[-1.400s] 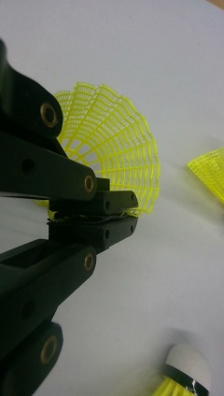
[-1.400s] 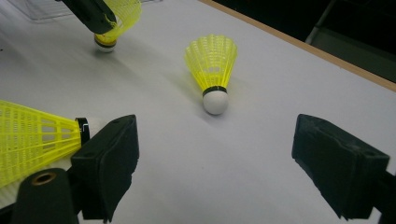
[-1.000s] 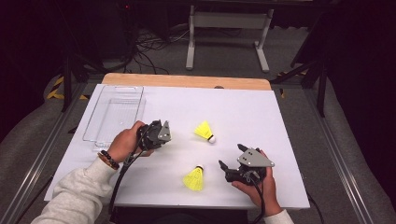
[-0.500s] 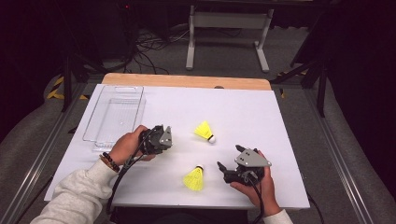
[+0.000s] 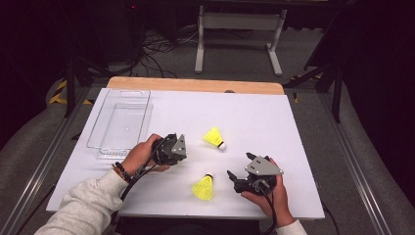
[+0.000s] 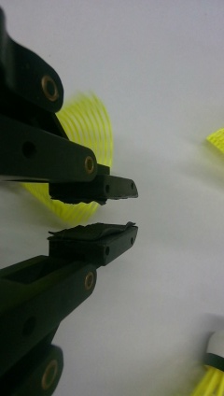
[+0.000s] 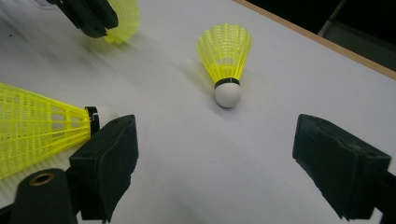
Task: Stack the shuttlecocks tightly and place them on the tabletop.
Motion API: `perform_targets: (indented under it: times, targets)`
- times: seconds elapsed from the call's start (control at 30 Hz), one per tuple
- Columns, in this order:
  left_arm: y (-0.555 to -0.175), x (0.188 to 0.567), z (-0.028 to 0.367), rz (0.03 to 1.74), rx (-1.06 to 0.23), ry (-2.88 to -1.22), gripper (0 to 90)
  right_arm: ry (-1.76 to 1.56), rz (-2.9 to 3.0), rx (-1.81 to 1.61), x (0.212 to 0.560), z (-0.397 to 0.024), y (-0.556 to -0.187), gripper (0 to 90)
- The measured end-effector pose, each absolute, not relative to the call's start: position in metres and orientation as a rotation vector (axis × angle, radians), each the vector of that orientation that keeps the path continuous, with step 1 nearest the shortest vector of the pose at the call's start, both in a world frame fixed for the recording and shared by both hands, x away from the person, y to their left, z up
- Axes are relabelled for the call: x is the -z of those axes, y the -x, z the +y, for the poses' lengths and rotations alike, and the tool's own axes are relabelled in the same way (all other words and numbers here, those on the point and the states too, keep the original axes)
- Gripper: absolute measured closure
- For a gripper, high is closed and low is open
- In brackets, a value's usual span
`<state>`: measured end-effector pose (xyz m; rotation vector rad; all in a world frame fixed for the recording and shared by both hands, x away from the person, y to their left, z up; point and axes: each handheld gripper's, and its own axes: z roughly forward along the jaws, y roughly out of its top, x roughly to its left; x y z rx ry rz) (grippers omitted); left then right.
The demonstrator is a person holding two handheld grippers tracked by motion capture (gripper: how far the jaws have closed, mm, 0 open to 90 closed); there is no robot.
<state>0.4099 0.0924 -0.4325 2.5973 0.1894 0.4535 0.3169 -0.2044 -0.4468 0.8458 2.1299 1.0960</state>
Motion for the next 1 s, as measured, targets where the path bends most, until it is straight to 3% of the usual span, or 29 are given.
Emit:
perform_targets:
  times: [1.0]
  targets:
    - [-0.403,0.397,0.137,0.195,-0.535,-2.299,65.4,-0.827,2.123,-1.099,0.445,-0.205,-0.316,15.3]
